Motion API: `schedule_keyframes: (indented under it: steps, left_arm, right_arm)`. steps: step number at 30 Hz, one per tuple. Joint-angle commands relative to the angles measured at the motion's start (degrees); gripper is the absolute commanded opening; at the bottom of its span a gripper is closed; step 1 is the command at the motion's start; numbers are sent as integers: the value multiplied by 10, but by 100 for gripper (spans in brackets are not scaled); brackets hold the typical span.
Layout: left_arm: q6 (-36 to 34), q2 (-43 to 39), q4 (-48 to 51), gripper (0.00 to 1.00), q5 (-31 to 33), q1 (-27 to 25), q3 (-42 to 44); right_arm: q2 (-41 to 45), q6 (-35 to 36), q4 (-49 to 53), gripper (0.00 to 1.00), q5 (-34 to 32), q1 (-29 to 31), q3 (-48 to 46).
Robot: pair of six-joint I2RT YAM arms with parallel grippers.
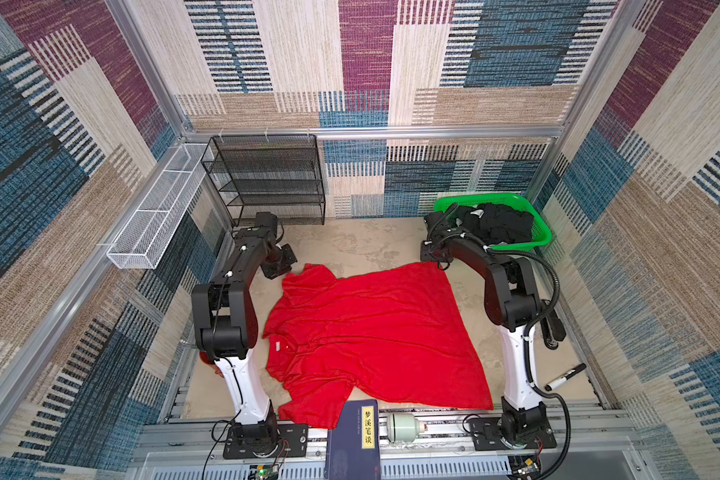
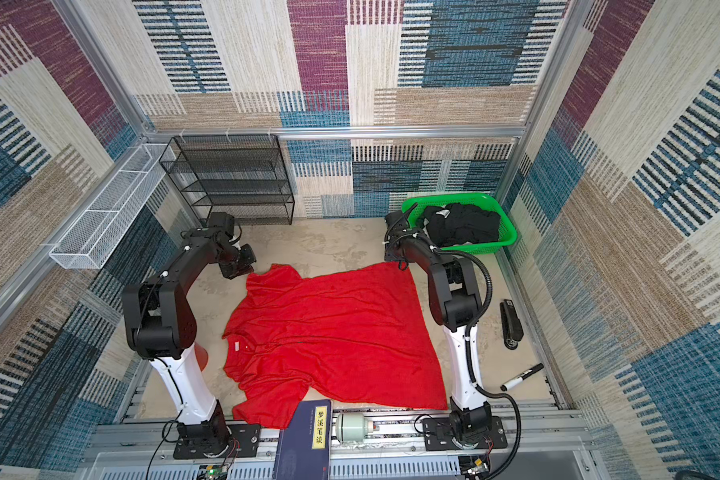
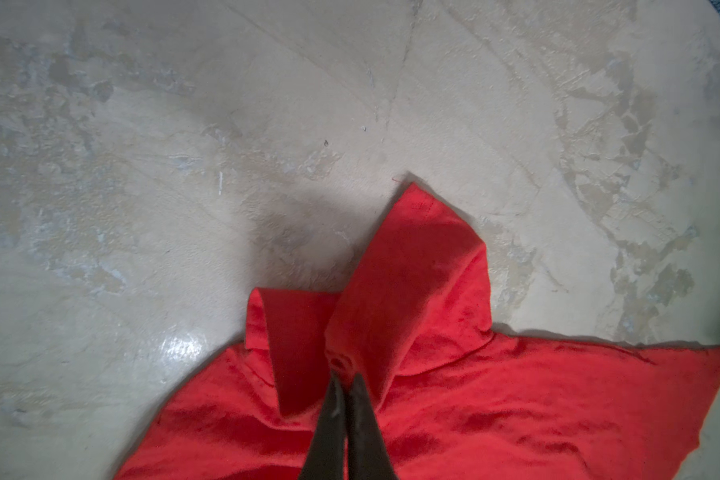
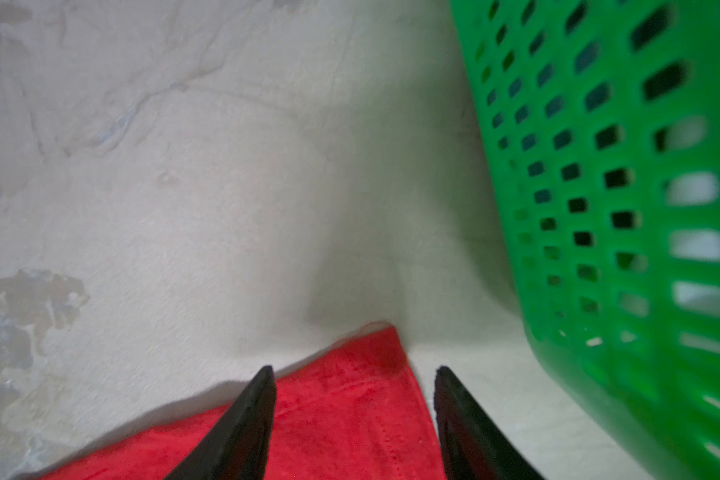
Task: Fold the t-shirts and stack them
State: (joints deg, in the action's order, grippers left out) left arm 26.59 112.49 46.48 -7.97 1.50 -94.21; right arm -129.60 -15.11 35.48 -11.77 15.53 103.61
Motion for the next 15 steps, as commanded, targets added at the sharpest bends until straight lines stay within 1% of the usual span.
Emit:
schedule_keyframes:
  steps: [1,4,9,11,15]
  left_arm:
    - [-8,4,-14,0,-16,2,6]
    - [-14,14,-6,0,-23,3,-8]
    - [-20,26,5,0,-26,4,-37]
    - [-21,28,6,0,-28,4,-40]
    - [-19,23,3,0,-30,4,-30]
  right_arm:
    - [31,-4,-62,61,-11,4,-40]
    - [68,-19,-104,61,-12,5,-99]
    - [110,-23,-140,61,-15,8,-156]
    - [110,-18,-141,61,-19,11,-159]
    - [91,-16,-120,59,-39,20,-133]
